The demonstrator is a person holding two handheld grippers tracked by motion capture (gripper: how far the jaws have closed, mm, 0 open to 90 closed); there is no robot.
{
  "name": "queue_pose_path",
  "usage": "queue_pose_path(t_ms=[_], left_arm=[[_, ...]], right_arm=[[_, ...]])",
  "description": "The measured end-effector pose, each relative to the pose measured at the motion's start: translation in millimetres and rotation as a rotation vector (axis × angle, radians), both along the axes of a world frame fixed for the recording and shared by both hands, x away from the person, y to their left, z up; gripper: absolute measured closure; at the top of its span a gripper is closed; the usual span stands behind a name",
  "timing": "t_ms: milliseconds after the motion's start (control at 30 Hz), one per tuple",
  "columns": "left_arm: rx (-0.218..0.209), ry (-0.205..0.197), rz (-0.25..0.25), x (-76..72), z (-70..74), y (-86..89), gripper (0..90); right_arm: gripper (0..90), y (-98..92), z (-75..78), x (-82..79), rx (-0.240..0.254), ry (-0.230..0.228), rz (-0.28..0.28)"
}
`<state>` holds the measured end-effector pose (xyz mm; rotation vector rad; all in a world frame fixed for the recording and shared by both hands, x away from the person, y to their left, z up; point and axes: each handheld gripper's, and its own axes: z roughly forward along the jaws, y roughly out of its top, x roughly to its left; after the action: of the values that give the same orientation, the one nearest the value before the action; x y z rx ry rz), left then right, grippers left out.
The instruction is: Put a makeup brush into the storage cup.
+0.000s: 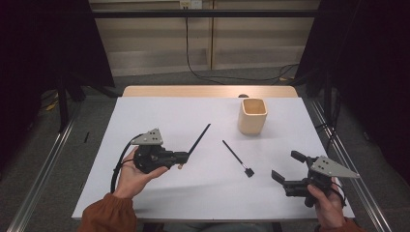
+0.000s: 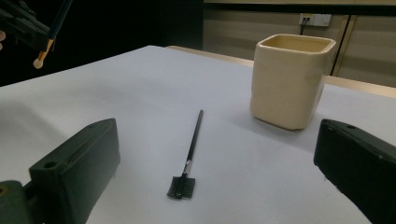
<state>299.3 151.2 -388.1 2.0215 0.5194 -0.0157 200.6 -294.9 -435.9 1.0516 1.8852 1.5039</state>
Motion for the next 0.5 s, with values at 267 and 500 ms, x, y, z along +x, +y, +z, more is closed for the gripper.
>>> queue_pose_path(t_ms=[267, 500], left_arm=[[0.06, 0.029, -0.04, -0.1, 3.0, -8.2, 84.1], [0.094, 0.038, -0.07, -0.6, 6.8, -15.5, 84.1]], right_arm=[[0.0, 0.2, -0.3, 0.4, 0.0, 0.002, 0.0], [0.0, 0.4, -0.5, 0.7, -0.001, 0.005, 0.002]])
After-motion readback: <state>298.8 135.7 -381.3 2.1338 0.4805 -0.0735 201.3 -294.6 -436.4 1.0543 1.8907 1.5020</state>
